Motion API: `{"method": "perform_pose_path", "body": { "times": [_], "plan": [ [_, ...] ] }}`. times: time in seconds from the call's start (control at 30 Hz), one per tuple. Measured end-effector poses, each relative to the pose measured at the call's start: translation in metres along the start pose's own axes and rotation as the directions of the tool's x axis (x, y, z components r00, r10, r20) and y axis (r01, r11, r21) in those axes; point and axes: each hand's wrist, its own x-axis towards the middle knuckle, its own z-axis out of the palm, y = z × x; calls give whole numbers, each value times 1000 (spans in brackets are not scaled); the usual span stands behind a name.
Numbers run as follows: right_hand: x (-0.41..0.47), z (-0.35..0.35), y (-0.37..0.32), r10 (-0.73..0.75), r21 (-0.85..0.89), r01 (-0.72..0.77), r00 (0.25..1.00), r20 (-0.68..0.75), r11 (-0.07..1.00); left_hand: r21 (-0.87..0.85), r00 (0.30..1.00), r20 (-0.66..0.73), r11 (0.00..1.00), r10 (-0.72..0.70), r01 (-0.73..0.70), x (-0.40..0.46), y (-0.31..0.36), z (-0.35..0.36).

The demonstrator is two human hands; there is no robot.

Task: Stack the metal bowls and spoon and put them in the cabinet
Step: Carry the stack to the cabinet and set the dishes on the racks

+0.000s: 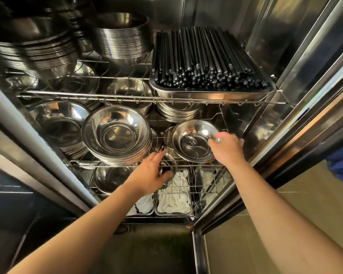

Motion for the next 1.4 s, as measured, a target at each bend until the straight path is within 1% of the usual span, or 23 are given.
{"method": "perform_pose_path", "body": {
  "times": [0.1,0.17,0.23,0.37,0.53,0.6,0.7,0.77,0.83,0.93,1.0,1.07,1.17,1.3,1.4],
  "plan": [
    [-5,3,-5,-42,-164,48,998,43,985,226,998,-29,973,51,-43,-16,-13,4],
    [-8,6,-6,-97,-283,115,992,78,952,362,996,-66,932,59,-31,-24,-20,7],
    [-10,9,-7,-117,-342,140,989,89,929,462,995,-84,887,54,-9,-31,-25,10],
    [-11,13,-11,-140,-428,173,984,107,887,562,995,-93,827,45,15,-39,-30,14],
    [-12,17,-13,-130,-466,148,989,71,872,574,997,-74,818,0,42,-40,-26,15],
    [-14,16,-13,-141,-454,161,987,77,877,574,998,-66,817,-5,42,-40,-26,14],
    [-24,8,-12,-186,-384,192,981,54,903,573,999,-44,819,-10,33,-39,-26,12],
    [-40,1,-15,-234,-298,230,972,21,926,577,999,-38,816,-12,32,-39,-26,13],
    [-60,-7,-20,-281,-166,280,959,13,946,578,999,-42,815,-9,31,-40,-27,13],
    [-95,-14,-25,-309,26,308,947,82,951,566,999,-45,824,-2,27,-40,-29,14],
    [-116,-11,-19,-304,81,295,940,154,952,554,999,-49,832,13,16,-41,-31,13],
    [-132,-2,-8,-297,93,283,928,226,955,537,998,-59,844,35,2,-42,-34,12],
    [-141,23,13,-241,34,242,921,306,970,530,997,-65,848,49,-7,-43,-36,11],
    [-133,64,28,-130,-11,144,920,371,989,520,998,-50,854,45,-13,-44,-37,12],
    [-115,92,28,-44,-19,55,927,373,998,503,999,-40,864,31,-7,-44,-40,14]
  ]
}}
